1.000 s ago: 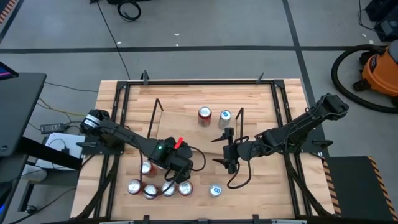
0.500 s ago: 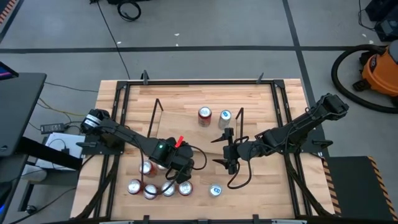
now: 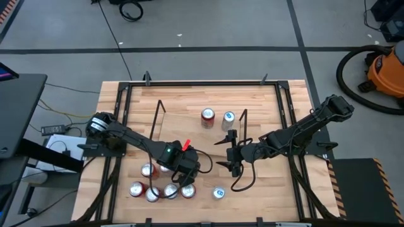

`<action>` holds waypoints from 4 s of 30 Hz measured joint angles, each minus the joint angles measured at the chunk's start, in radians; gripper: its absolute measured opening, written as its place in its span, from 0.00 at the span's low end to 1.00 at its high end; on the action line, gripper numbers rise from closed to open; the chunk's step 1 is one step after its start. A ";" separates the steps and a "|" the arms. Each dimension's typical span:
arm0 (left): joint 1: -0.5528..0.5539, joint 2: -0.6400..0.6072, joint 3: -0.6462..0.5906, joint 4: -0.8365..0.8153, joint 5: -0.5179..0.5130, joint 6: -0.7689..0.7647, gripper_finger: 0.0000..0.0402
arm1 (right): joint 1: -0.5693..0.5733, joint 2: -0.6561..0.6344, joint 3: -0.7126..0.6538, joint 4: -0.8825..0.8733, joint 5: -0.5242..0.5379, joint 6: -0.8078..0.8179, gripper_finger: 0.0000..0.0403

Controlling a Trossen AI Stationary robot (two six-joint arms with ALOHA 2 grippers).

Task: Place canned beverage on shelf
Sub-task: Put the top red-white soda can on the shelf aligned with the red-black soda can

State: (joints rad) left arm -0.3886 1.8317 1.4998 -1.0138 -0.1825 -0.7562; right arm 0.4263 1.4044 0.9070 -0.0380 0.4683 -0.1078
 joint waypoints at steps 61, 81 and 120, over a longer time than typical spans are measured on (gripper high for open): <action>0.224 -0.053 0.246 0.055 -0.039 1.175 0.75 | -0.090 -0.495 -0.068 -0.075 -0.095 -0.157 0.91; 0.321 0.009 0.242 0.068 0.053 1.133 0.75 | -0.090 -0.698 -0.197 0.096 0.050 -0.282 0.91; 0.381 0.235 0.537 -0.235 0.116 0.901 0.75 | -0.161 -0.719 -0.198 0.146 -0.104 -0.419 0.91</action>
State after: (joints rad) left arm -0.0078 2.0663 2.0369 -1.2483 -0.0669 0.1452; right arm 0.2657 0.6853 0.7094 0.1078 0.3641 -0.5270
